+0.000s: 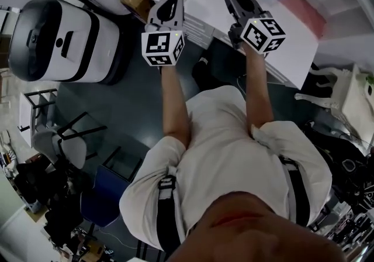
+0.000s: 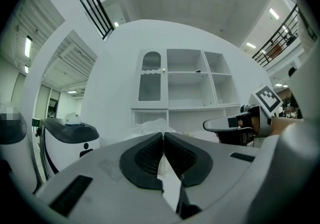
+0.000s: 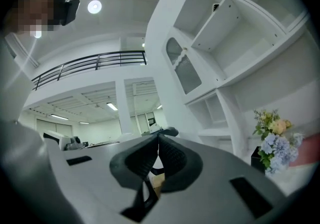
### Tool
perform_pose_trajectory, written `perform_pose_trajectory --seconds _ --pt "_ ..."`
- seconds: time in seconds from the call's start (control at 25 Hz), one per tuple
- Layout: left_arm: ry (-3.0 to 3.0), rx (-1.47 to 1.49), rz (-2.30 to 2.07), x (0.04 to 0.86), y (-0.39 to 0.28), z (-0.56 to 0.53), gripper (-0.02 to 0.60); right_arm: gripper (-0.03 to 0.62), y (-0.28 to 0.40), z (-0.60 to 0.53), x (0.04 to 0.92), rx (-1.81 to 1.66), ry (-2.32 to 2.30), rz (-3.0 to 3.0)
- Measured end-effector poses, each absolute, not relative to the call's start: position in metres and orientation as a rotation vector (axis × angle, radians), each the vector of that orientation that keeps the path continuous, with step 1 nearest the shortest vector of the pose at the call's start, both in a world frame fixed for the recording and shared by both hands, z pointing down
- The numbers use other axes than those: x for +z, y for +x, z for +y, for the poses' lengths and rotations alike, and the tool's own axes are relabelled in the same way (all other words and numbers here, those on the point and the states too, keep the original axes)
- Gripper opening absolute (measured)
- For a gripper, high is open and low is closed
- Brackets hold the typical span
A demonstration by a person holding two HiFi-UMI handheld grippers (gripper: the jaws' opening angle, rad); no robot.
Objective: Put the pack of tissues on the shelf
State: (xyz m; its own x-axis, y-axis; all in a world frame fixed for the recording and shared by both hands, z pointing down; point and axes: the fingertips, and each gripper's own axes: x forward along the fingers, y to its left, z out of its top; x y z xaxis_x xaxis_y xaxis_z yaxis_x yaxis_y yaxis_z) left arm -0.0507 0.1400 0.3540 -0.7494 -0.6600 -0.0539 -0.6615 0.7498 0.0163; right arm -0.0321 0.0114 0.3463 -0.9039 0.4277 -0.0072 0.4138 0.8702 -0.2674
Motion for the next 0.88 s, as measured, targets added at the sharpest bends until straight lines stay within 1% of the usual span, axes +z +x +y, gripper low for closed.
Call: perform_pose_trajectory --seconds 0.52,0.88 --pt "-1.117 0.021 2.915 0.349 -0.136 0.127 0.012 0.069 -0.116 -0.020 0.340 0.484 -0.606 -3.003" --pt "-1.206 0.014 2.905 0.358 -0.182 0.099 0.012 0.069 -0.150 -0.048 0.349 0.506 -0.519 -3.013"
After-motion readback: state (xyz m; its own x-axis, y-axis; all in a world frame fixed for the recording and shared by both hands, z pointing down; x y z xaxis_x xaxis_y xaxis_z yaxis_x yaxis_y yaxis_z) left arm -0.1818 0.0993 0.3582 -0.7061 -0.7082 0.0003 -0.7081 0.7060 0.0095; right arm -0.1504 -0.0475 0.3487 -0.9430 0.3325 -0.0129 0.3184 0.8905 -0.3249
